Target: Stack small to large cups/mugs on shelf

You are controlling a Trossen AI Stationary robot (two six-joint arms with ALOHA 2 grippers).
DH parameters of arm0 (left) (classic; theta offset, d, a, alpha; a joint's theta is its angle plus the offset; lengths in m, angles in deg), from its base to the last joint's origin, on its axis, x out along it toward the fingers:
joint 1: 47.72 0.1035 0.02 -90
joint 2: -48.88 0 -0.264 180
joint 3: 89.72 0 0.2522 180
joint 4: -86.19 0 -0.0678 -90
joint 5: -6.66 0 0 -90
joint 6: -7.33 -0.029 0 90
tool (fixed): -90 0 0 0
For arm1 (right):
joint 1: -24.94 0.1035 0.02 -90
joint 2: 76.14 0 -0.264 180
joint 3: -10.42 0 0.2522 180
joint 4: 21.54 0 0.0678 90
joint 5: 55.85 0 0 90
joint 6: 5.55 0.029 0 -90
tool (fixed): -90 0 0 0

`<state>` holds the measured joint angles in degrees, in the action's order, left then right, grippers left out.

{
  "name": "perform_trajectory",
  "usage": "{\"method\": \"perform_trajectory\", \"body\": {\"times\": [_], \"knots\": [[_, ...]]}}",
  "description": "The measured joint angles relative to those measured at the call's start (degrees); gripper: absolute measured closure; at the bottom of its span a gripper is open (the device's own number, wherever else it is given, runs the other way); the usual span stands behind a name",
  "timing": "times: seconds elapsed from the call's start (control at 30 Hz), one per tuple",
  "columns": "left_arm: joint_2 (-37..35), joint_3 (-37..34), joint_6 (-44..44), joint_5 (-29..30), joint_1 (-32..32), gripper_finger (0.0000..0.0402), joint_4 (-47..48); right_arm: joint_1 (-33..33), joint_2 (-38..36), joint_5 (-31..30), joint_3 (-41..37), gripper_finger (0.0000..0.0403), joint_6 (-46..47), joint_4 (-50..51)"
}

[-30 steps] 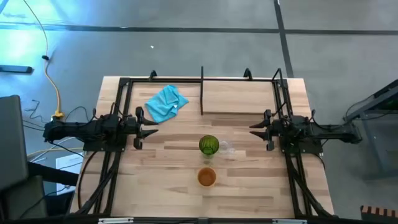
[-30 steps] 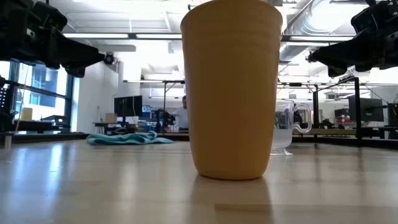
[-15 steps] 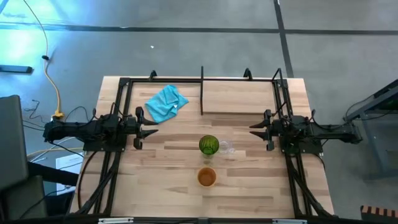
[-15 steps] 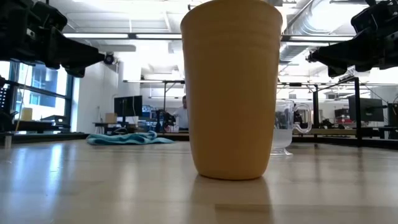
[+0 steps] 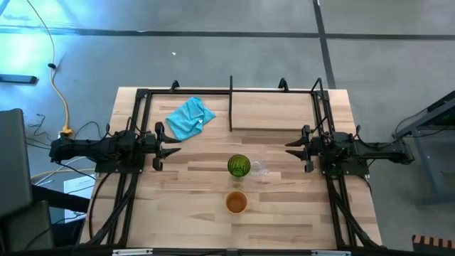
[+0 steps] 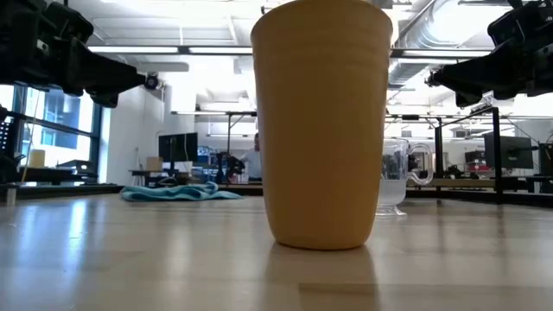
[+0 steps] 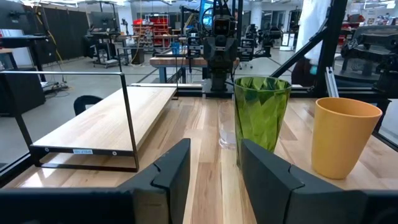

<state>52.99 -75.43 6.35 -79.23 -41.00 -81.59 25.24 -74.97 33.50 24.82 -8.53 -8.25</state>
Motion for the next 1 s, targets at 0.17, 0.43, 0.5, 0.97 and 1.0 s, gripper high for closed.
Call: {"method": "perform_trajectory", "body": {"times": [0.17, 0.43, 0.5, 0.97, 1.0], "knots": [[0.0, 0.0, 0.0, 0.0, 0.0, 0.0273, 0.0, 0.0, 0.0, 0.0, 0.0, 0.0311, 0.0, 0.0], [0.0, 0.0, 0.0, 0.0, 0.0, 0.0273, 0.0, 0.0, 0.0, 0.0, 0.0, 0.0311, 0.0, 0.0], [0.0, 0.0, 0.0, 0.0, 0.0, 0.0273, 0.0, 0.0, 0.0, 0.0, 0.0, 0.0311, 0.0, 0.0], [1.0, 0.0, 0.0, -0.2, 0.4, 0.0272, 0.0, 0.0, 0.0, 0.0, 0.0, 0.0311, 0.0, 0.0], [1.0, 0.0, 0.0, -0.2, 0.4, 0.0272, 0.0, 0.0, 0.0, 0.0, 0.0, 0.0311, 0.0, 0.0]]}}
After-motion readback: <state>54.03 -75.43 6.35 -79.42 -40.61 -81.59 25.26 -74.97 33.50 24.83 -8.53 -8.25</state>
